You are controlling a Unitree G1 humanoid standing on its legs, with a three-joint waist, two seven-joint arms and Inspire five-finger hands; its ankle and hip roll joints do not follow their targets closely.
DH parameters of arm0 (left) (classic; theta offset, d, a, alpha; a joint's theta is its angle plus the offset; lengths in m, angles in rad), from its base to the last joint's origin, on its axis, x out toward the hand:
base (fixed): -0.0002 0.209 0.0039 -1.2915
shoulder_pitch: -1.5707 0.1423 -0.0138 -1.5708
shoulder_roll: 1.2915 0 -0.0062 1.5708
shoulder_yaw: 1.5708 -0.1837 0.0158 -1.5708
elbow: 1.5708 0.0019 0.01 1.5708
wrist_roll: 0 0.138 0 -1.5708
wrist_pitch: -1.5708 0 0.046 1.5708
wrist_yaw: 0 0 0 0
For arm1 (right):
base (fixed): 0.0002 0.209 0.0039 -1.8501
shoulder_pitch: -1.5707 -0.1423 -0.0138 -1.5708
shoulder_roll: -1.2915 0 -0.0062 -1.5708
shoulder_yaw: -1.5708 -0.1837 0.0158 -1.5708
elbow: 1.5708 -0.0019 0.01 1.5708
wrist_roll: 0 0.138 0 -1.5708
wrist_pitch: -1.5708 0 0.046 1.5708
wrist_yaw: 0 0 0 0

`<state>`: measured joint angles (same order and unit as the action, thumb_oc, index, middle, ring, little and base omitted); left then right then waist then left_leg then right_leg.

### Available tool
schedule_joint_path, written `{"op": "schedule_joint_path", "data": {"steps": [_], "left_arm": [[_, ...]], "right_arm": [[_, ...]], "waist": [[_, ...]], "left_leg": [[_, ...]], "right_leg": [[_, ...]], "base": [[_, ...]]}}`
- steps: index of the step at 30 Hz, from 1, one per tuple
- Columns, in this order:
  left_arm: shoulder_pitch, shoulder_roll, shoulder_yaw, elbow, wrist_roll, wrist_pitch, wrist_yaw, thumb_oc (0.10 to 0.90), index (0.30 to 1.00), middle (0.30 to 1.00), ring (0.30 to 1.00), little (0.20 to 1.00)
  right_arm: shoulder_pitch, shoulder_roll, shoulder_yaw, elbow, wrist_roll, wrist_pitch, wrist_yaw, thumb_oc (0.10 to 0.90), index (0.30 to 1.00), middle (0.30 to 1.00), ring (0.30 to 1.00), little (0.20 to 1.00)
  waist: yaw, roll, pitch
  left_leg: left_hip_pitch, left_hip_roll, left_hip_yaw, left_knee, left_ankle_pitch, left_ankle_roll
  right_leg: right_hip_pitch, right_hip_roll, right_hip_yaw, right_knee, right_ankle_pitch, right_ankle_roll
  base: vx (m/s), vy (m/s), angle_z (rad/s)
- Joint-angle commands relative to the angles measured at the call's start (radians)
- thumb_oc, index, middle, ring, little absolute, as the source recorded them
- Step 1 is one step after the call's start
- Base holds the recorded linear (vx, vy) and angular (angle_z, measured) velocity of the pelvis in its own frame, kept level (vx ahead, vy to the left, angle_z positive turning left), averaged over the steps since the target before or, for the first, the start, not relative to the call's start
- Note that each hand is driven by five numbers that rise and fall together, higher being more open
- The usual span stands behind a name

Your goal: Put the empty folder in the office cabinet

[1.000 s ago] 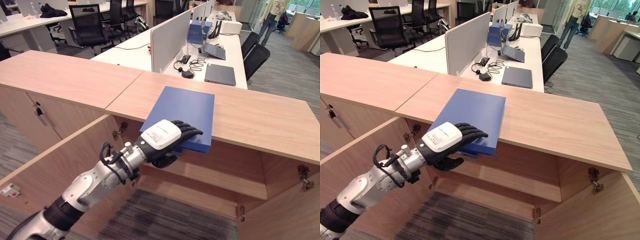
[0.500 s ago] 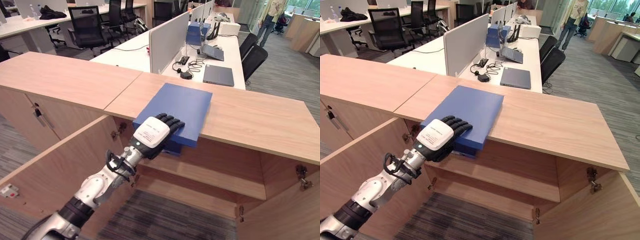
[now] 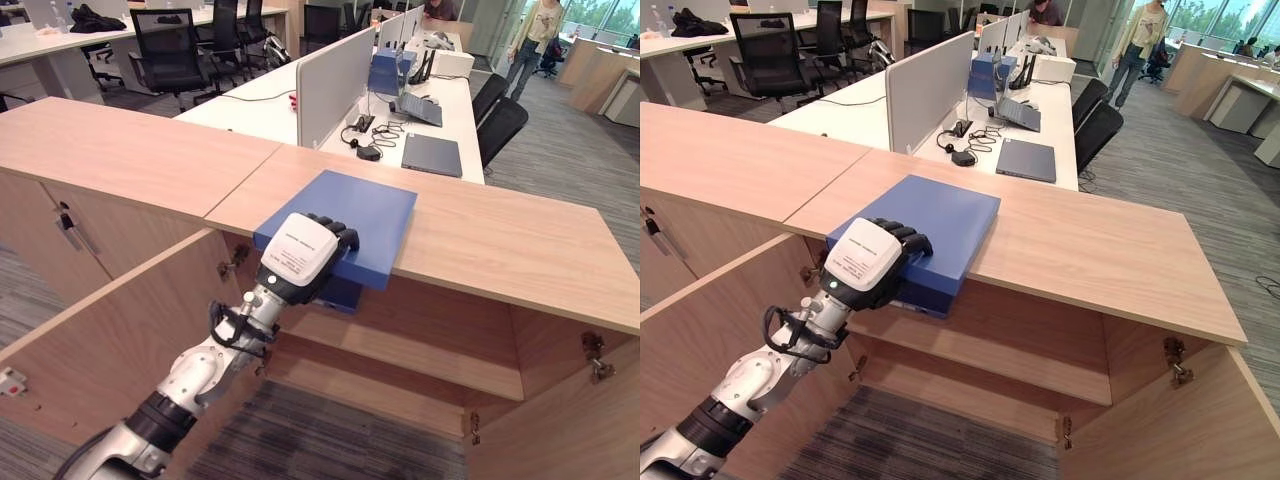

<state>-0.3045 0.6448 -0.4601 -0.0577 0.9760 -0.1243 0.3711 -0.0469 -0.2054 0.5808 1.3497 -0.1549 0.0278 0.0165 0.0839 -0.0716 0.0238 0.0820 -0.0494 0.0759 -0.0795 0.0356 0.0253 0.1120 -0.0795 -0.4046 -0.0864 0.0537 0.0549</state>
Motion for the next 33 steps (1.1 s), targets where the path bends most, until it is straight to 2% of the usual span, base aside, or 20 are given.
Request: {"op": "schedule_joint_path", "data": {"steps": [1, 2, 3, 5, 6, 8, 10, 11, 12, 13, 14, 15, 17, 23, 26, 29, 30, 31, 32, 33], "left_arm": [[-0.079, 0.006, 0.053, -0.140, -0.276, -0.085, -0.186, 0.400, 0.300, 0.300, 0.300, 0.300], [-0.072, 0.004, 0.044, -0.190, -0.369, -0.106, -0.246, 0.400, 0.300, 0.300, 0.300, 0.300], [-0.045, 0.001, 0.028, -0.313, -0.571, -0.126, -0.382, 0.400, 0.300, 0.300, 0.300, 0.300], [-0.032, -0.005, 0.034, -0.349, -0.651, -0.121, -0.423, 0.400, 0.300, 0.300, 0.300, 0.300], [-0.021, -0.008, 0.026, -0.433, -0.961, -0.112, -0.512, 0.400, 0.300, 0.300, 0.300, 0.300], [-0.048, 0.018, 0.041, -0.467, -1.209, -0.086, -0.559, 0.400, 0.300, 0.300, 0.300, 0.300], [-0.067, 0.018, 0.046, -0.475, -1.359, -0.088, -0.554, 0.400, 0.300, 0.300, 0.300, 0.300], [-0.067, 0.020, 0.047, -0.475, -1.363, -0.089, -0.555, 0.400, 0.300, 0.300, 0.300, 0.300], [-0.080, 0.009, 0.027, -0.482, -1.487, -0.092, -0.577, 0.400, 0.300, 0.300, 0.300, 0.300], [-0.081, 0.009, 0.027, -0.481, -1.489, -0.093, -0.578, 0.400, 0.300, 0.300, 0.300, 0.300], [-0.083, -0.006, 0.001, -0.478, -1.600, -0.083, -0.604, 0.400, 0.300, 0.300, 0.300, 0.300], [-0.085, -0.006, 0.001, -0.477, -1.602, -0.083, -0.605, 0.400, 0.300, 0.300, 0.300, 0.300], [-0.072, -0.055, -0.050, -0.436, -1.785, -0.053, -0.644, 0.400, 0.300, 0.300, 0.300, 0.300], [-0.037, -0.097, -0.107, -0.336, -1.913, -0.016, -0.667, 0.400, 0.300, 0.300, 0.300, 0.300], [0.019, -0.045, -0.101, -0.279, -1.869, -0.014, -0.668, 0.400, 0.300, 0.300, 0.300, 0.300], [0.082, 0.123, -0.066, -0.229, -1.605, 0.008, -0.673, 0.400, 0.300, 0.300, 0.300, 0.300], [0.083, 0.124, -0.065, -0.231, -1.605, 0.009, -0.673, 0.400, 0.300, 0.300, 0.300, 0.300], [0.111, 0.209, -0.016, -0.238, -1.328, 0.011, -0.676, 0.400, 0.300, 0.300, 0.300, 0.300], [0.114, 0.210, -0.014, -0.240, -1.327, 0.013, -0.676, 0.400, 0.300, 0.300, 0.300, 0.300], [0.136, 0.245, 0.026, -0.222, -1.142, 0.016, -0.660, 0.400, 0.300, 0.300, 0.300, 0.300]], "right_arm": [[-0.070, 0.083, -0.032, 0.014, 0.075, -0.040, -0.001, 0.800, 0.900, 0.900, 0.900, 0.900], [-0.062, 0.078, -0.049, 0.022, 0.088, -0.038, 0.002, 0.800, 0.900, 0.900, 0.900, 0.900], [-0.051, 0.069, -0.073, 0.035, 0.104, -0.036, 0.012, 0.800, 0.900, 0.900, 0.900, 0.900], [-0.047, 0.066, -0.080, 0.040, 0.107, -0.038, 0.015, 0.800, 0.900, 0.900, 0.900, 0.900], [-0.039, 0.058, -0.083, 0.045, 0.107, -0.038, 0.028, 0.800, 0.900, 0.900, 0.900, 0.900], [-0.029, 0.053, -0.079, 0.050, 0.102, -0.037, 0.042, 0.800, 0.900, 0.900, 0.900, 0.900], [-0.026, 0.057, -0.069, 0.055, 0.091, -0.037, 0.058, 0.800, 0.900, 0.900, 0.900, 0.900], [-0.027, 0.057, -0.069, 0.055, 0.090, -0.037, 0.058, 0.800, 0.900, 0.900, 0.900, 0.900], [-0.029, 0.059, -0.059, 0.058, 0.079, -0.037, 0.076, 0.800, 0.900, 0.900, 0.900, 0.900], [-0.030, 0.059, -0.059, 0.058, 0.079, -0.037, 0.076, 0.800, 0.900, 0.900, 0.900, 0.900], [-0.036, 0.059, -0.053, 0.063, 0.069, -0.040, 0.086, 0.800, 0.900, 0.900, 0.900, 0.900], [-0.036, 0.059, -0.054, 0.063, 0.069, -0.040, 0.086, 0.800, 0.900, 0.900, 0.900, 0.900], [-0.043, 0.063, -0.043, 0.069, 0.056, -0.050, 0.086, 0.800, 0.900, 0.900, 0.900, 0.900], [-0.055, 0.063, -0.044, 0.079, 0.044, -0.063, 0.076, 0.800, 0.900, 0.900, 0.900, 0.900], [-0.054, 0.061, -0.058, 0.087, 0.044, -0.066, 0.074, 0.800, 0.900, 0.900, 0.900, 0.900], [-0.072, 0.059, -0.097, 0.101, 0.087, -0.055, 0.085, 0.800, 0.900, 0.900, 0.900, 0.900], [-0.072, 0.060, -0.096, 0.101, 0.087, -0.055, 0.085, 0.800, 0.900, 0.900, 0.900, 0.900], [-0.065, 0.059, -0.145, 0.105, 0.136, -0.038, 0.097, 0.800, 0.900, 0.900, 0.900, 0.900], [-0.066, 0.060, -0.144, 0.104, 0.137, -0.038, 0.097, 0.800, 0.900, 0.900, 0.900, 0.900], [-0.069, 0.057, -0.170, 0.097, 0.190, -0.029, 0.105, 0.800, 0.900, 0.900, 0.900, 0.900]], "waist": [[0.004, -0.016, -0.013], [-0.001, -0.011, -0.014], [-0.009, -0.003, -0.015], [-0.010, -0.003, -0.015], [-0.017, 0.005, -0.016], [-0.021, 0.012, -0.019], [-0.020, 0.011, -0.021], [-0.020, 0.011, -0.021], [-0.020, 0.009, -0.019], [-0.019, 0.009, -0.019], [-0.019, 0.008, -0.015], [-0.019, 0.008, -0.016], [-0.022, 0.009, -0.007], [-0.030, 0.009, -0.006], [-0.027, 0.015, -0.002], [-0.013, 0.024, -0.004], [-0.015, 0.022, -0.006], [-0.004, 0.022, -0.005], [-0.005, 0.021, -0.006], [-0.002, 0.019, -0.008]], "left_leg": [[-0.002, 0.038, 0.015, -0.008, -0.067, -0.041], [0.002, 0.038, 0.016, -0.008, -0.073, -0.042], [0.003, 0.037, 0.017, -0.008, -0.073, -0.040], [-0.001, 0.036, 0.018, -0.008, -0.066, -0.039], [0.007, 0.037, 0.022, -0.008, -0.073, -0.040], [0.011, 0.038, 0.025, -0.008, -0.074, -0.041], [0.009, 0.036, 0.026, -0.008, -0.069, -0.042], [0.009, 0.036, 0.025, -0.008, -0.069, -0.042], [0.014, 0.038, 0.027, -0.008, -0.070, -0.044], [0.013, 0.038, 0.027, -0.008, -0.069, -0.044], [0.016, 0.039, 0.027, -0.008, -0.070, -0.046], [0.014, 0.039, 0.027, -0.008, -0.070, -0.046], [0.023, 0.042, 0.030, -0.008, -0.072, -0.047], [0.022, 0.043, 0.030, -0.008, -0.068, -0.045], [0.031, 0.045, 0.035, -0.008, -0.070, -0.045], [0.031, 0.047, 0.034, -0.008, -0.070, -0.046], [0.027, 0.045, 0.033, -0.008, -0.066, -0.045], [0.033, 0.050, 0.032, -0.008, -0.072, -0.048], [0.029, 0.048, 0.032, -0.008, -0.068, -0.047], [0.028, 0.049, 0.030, -0.008, -0.067, -0.048]], "right_leg": [[0.041, 0.003, 0.029, -0.001, -0.045, 0.047], [0.044, 0.004, 0.029, -0.001, -0.048, 0.049], [0.043, 0.004, 0.026, -0.001, -0.045, 0.051], [0.039, 0.001, 0.023, -0.001, -0.039, 0.051], [0.042, 0.000, 0.023, -0.001, -0.040, 0.055], [0.044, -0.002, 0.023, -0.001, -0.037, 0.056], [0.043, -0.004, 0.019, -0.001, -0.034, 0.056], [0.043, -0.004, 0.019, -0.001, -0.034, 0.056], [0.048, -0.004, 0.020, -0.001, -0.034, 0.055], [0.047, -0.004, 0.020, -0.001, -0.034, 0.055], [0.051, -0.004, 0.021, -0.001, -0.035, 0.055], [0.049, -0.004, 0.021, -0.001, -0.035, 0.055], [0.056, -0.001, 0.026, -0.001, -0.038, 0.053], [0.054, 0.000, 0.033, -0.001, -0.038, 0.052], [0.061, 0.002, 0.036, -0.001, -0.040, 0.053], [0.062, 0.004, 0.037, -0.001, -0.040, 0.054], [0.058, 0.003, 0.036, -0.001, -0.038, 0.054], [0.064, 0.004, 0.034, -0.001, -0.046, 0.055], [0.061, 0.003, 0.034, -0.001, -0.043, 0.055], [0.059, 0.004, 0.035, -0.001, -0.043, 0.055]], "base": [[-0.01, 0.033, 0.00], [0.01, 0.045, 0.02], [-0.01, 0.045, 0.03], [-0.02, 0.033, 0.04], [0.00, 0.032, 0.04], [0.01, 0.036, 0.02], [0.00, 0.000, 0.00], [0.00, 0.000, 0.00], [0.00, 0.000, 0.00], [0.00, 0.000, 0.00], [0.00, -0.008, -0.05], [0.00, -0.019, -0.04], [0.00, -0.006, -0.02], [0.00, -0.001, -0.01], [0.00, 0.000, 0.00], [0.01, 0.011, -0.05], [0.03, -0.007, -0.06], [0.01, -0.007, -0.03], [0.00, 0.000, 0.00], [0.00, 0.000, 0.00]]}}
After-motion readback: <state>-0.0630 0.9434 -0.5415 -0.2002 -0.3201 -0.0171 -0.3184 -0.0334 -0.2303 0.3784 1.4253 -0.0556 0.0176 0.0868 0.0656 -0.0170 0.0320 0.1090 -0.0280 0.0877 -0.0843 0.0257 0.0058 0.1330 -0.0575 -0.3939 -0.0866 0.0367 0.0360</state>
